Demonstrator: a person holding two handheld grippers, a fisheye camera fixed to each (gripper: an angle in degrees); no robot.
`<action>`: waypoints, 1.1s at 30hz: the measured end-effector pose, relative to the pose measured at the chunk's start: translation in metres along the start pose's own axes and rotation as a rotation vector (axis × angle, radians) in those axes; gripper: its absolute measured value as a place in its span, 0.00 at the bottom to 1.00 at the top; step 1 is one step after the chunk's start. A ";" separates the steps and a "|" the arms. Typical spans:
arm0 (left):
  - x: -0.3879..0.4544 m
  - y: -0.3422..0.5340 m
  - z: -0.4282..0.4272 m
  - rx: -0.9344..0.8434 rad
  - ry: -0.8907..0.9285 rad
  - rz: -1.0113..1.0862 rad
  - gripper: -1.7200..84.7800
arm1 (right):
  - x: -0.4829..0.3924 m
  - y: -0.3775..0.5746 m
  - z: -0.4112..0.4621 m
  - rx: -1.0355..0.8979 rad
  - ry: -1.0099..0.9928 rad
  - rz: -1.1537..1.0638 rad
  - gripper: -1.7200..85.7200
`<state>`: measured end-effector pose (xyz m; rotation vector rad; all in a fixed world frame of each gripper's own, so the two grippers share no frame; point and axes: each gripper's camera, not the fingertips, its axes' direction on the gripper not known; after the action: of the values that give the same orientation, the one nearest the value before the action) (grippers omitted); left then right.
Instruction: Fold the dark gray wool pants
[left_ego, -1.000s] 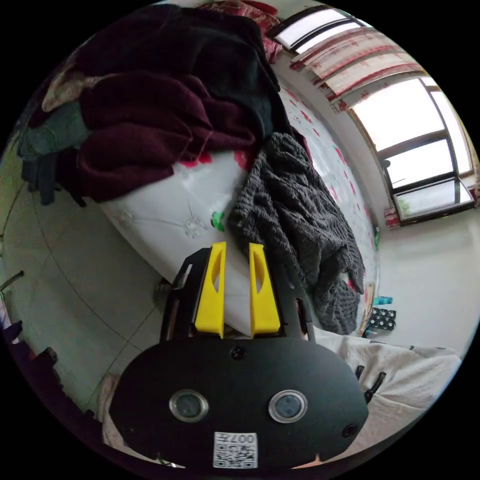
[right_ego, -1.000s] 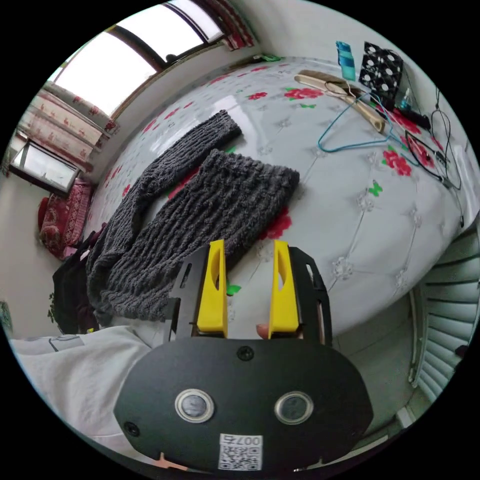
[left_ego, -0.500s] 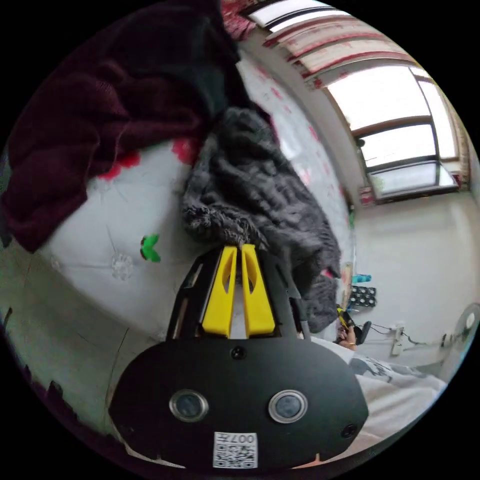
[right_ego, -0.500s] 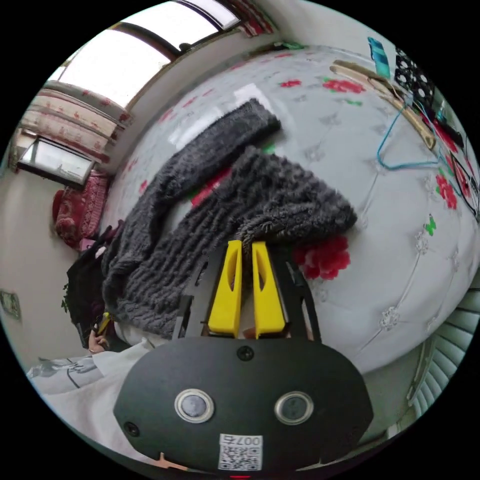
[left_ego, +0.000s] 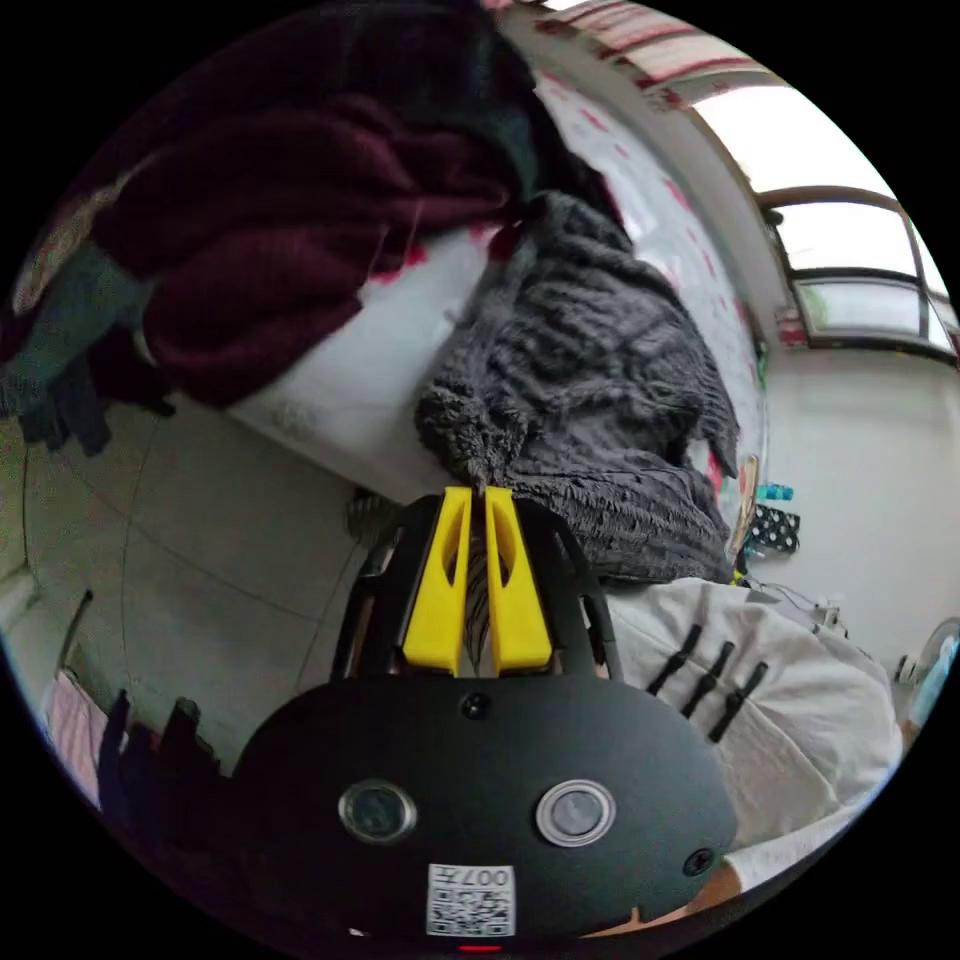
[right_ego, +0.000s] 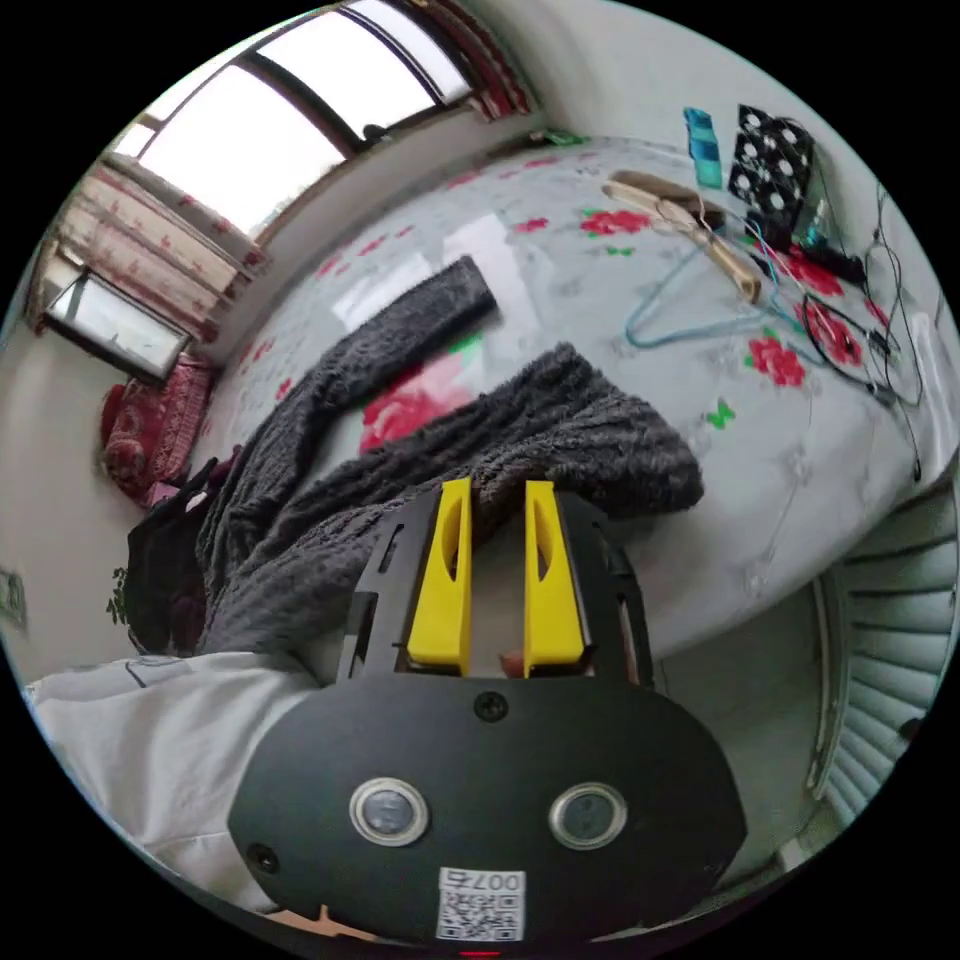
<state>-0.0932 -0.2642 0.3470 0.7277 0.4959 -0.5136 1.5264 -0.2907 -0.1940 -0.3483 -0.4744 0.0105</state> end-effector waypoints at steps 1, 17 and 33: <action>-0.003 0.003 0.008 -0.002 0.003 -0.019 0.01 | 0.005 0.010 0.006 -0.004 -0.002 0.029 0.07; 0.041 -0.021 0.058 -0.008 -0.103 0.036 0.01 | 0.040 0.013 0.064 -0.068 0.133 0.172 0.08; 0.066 0.017 0.096 0.058 -0.191 -0.003 0.09 | 0.032 0.049 0.055 0.111 0.429 0.096 0.08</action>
<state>-0.0092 -0.3402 0.3783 0.7256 0.3053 -0.5957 1.5337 -0.2239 -0.1505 -0.2541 -0.0315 0.0542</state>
